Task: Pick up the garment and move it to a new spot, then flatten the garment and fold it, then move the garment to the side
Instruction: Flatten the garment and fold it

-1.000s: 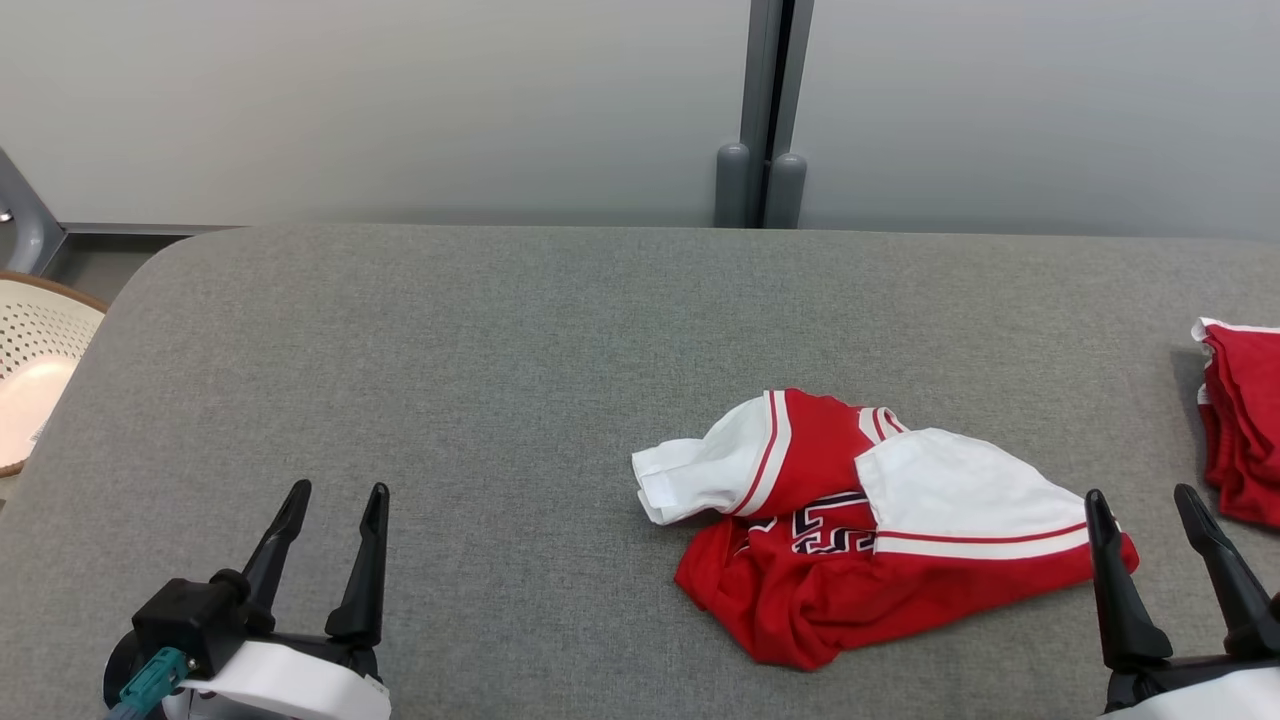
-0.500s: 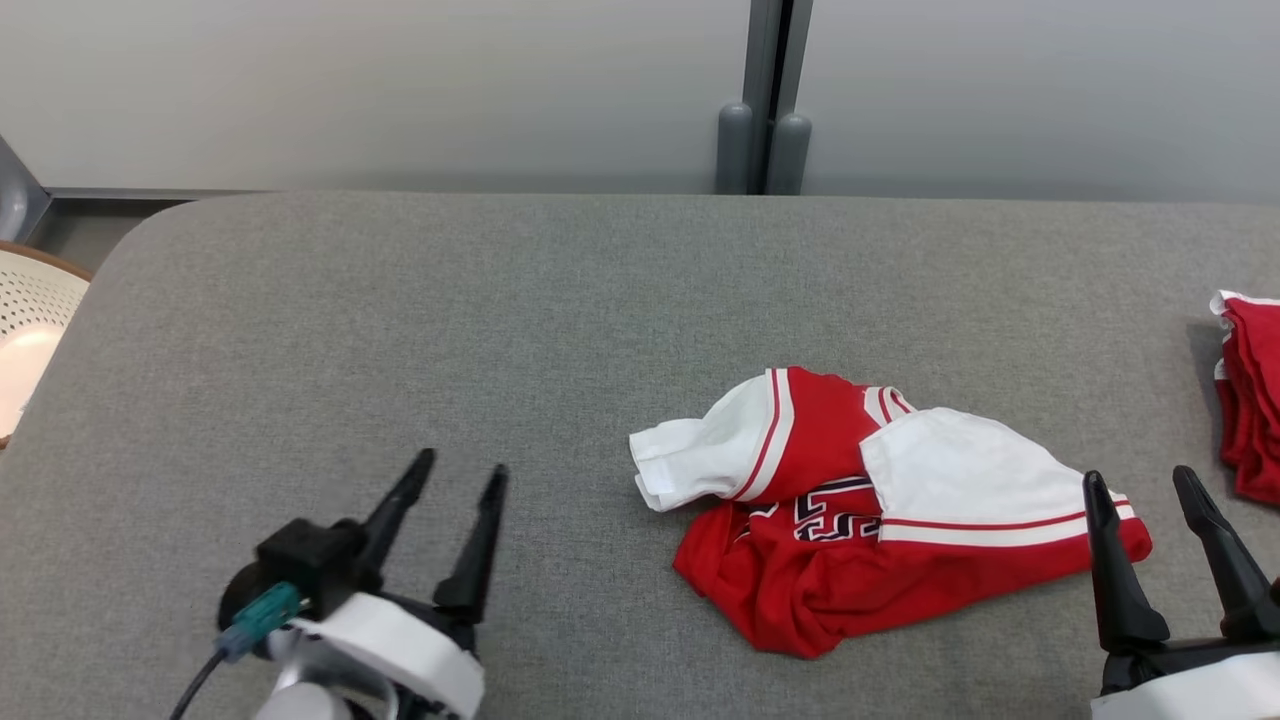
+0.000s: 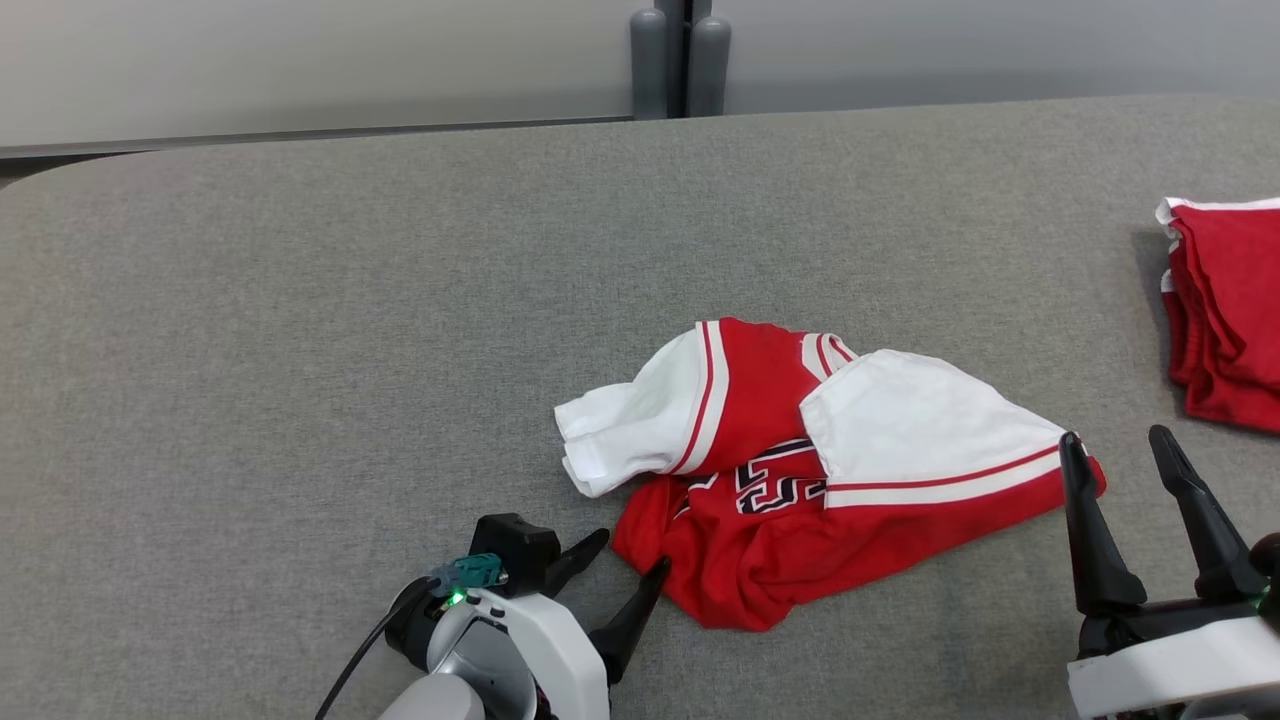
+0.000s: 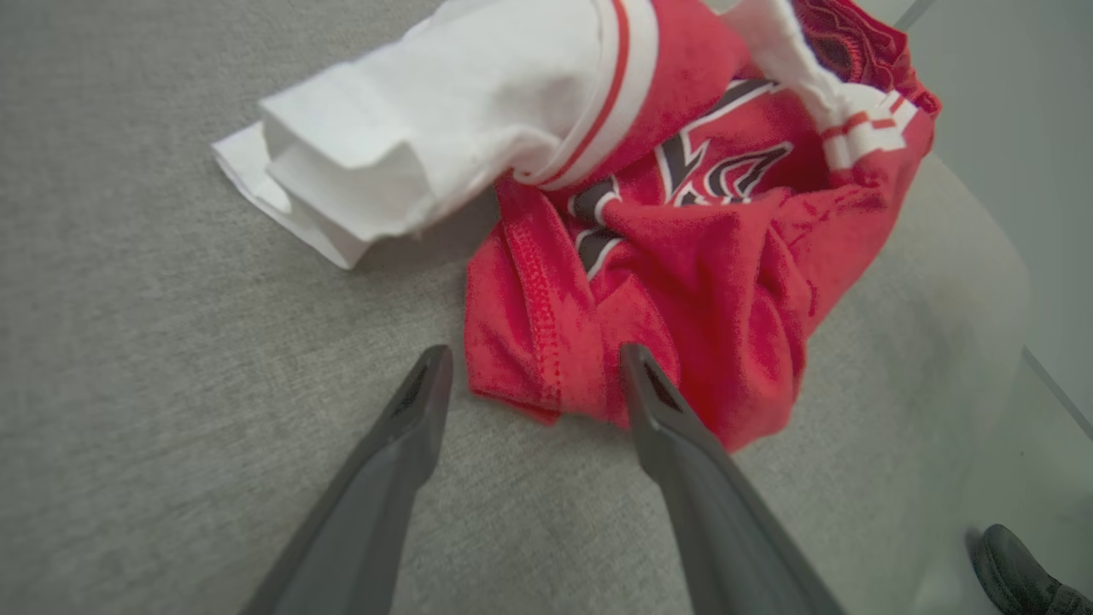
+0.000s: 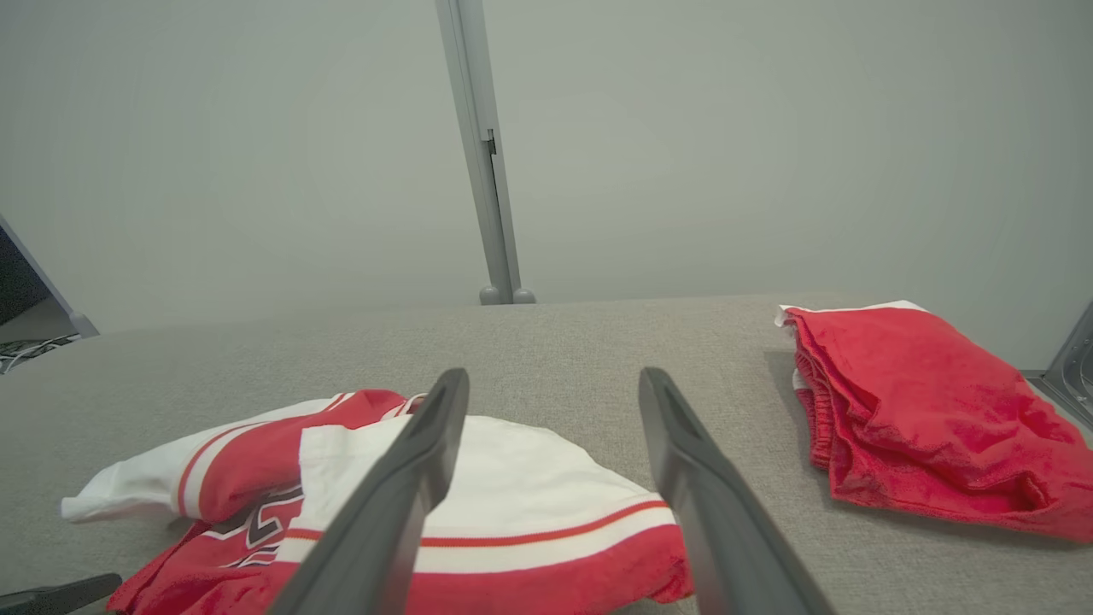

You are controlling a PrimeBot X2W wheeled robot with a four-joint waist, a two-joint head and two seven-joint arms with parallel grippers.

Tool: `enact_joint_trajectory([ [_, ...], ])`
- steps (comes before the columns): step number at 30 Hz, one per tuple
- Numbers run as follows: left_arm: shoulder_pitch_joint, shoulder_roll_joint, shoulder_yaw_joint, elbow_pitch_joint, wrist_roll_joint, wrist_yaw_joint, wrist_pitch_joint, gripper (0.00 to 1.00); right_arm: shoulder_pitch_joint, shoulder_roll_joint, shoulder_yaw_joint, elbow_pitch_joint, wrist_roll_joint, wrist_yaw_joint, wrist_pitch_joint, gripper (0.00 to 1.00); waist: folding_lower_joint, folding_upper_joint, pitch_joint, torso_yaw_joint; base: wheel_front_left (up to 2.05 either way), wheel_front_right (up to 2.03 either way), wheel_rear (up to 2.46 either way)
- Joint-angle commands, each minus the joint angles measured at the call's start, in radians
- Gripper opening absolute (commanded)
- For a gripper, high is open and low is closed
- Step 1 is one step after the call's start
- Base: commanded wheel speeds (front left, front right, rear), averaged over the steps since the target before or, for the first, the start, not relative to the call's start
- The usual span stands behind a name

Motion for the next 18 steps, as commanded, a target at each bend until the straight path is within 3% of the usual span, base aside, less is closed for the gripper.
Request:
enact_joint_trajectory([
  [1,-0.027,-0.001,-0.001,0.024,-0.01,-0.003,0.0,1.0,-0.015,0.001,-0.004,0.006,0.007,0.0,-0.012,1.0,0.0,0.0,0.023,-0.021,0.0,0.0,0.0],
  [2,-0.031,-0.002,-0.004,0.039,-0.012,-0.004,0.002,1.0,-0.016,0.003,-0.006,0.009,0.006,0.0,-0.015,1.0,0.0,0.0,0.026,-0.023,0.0,0.0,0.0],
  [3,-0.036,-0.003,-0.005,0.051,-0.015,-0.006,-0.003,0.42,-0.02,0.004,-0.007,0.012,0.007,0.0,-0.017,1.0,0.0,0.0,0.029,-0.025,0.0,0.0,0.0],
  [4,-0.04,-0.005,0.0,0.063,-0.023,-0.006,-0.011,0.0,-0.023,0.005,-0.007,0.013,0.007,0.0,-0.02,1.0,0.0,0.0,0.03,-0.026,0.0,0.0,0.0],
  [11,-0.079,0.008,0.016,0.052,-0.011,-0.007,-0.099,0.0,-0.032,0.009,-0.021,0.018,0.006,0.0,-0.029,1.0,0.0,0.0,0.04,-0.015,0.0,0.0,0.0],
  [18,-0.103,0.066,0.068,-0.137,0.016,0.04,-0.149,0.0,-0.028,0.015,-0.048,0.028,0.01,0.0,-0.039,1.0,0.0,0.0,0.021,0.032,0.0,0.0,0.0],
])
